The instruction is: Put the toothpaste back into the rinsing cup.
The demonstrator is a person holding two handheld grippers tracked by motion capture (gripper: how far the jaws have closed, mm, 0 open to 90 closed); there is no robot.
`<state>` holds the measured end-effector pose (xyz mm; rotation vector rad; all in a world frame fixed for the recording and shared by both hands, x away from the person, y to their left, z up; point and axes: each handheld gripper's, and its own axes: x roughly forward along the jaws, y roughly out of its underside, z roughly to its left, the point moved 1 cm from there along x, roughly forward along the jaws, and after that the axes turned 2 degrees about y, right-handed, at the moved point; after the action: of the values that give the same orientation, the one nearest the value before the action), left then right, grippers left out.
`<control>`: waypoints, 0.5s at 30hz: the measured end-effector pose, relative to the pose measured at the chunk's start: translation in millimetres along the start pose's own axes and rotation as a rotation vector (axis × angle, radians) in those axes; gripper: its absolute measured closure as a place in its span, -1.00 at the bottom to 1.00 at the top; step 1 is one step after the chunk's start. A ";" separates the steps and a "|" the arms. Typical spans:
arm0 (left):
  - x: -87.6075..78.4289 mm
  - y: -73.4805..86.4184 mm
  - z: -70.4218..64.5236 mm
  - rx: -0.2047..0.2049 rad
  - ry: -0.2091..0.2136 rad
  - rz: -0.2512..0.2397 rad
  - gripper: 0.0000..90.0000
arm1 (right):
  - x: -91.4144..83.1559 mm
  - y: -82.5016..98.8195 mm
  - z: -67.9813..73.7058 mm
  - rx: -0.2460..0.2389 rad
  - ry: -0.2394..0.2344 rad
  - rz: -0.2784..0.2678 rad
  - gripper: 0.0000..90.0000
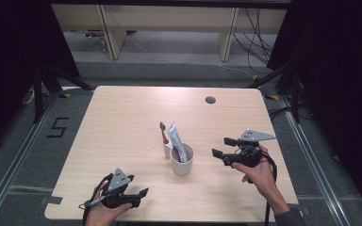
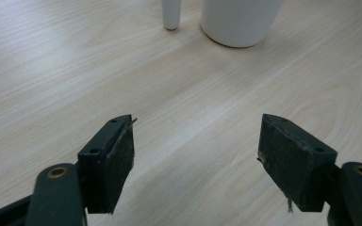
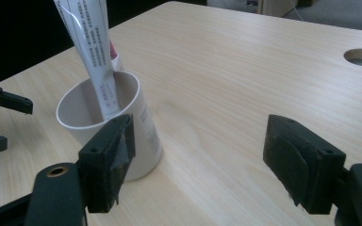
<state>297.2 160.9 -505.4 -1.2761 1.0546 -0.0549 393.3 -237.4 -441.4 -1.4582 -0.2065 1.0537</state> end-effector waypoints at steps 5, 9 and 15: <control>-1.1 -0.1 0.3 -0.002 0.006 0.001 -0.40 | -11.1 5.5 -5.2 -0.017 0.025 -0.006 -0.47; -1.4 -0.6 0.4 0.001 0.005 -0.001 -0.40 | -16.9 11.9 -2.7 0.023 0.024 -0.003 -0.49; -1.5 -0.5 0.5 -0.006 0.002 -0.005 -0.40 | -20.8 19.0 -0.1 0.005 0.028 0.021 -0.55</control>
<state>296.9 161.9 -504.1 -1.2850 1.0537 -0.0570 373.1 -255.8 -448.1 -1.4726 -0.1686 1.0491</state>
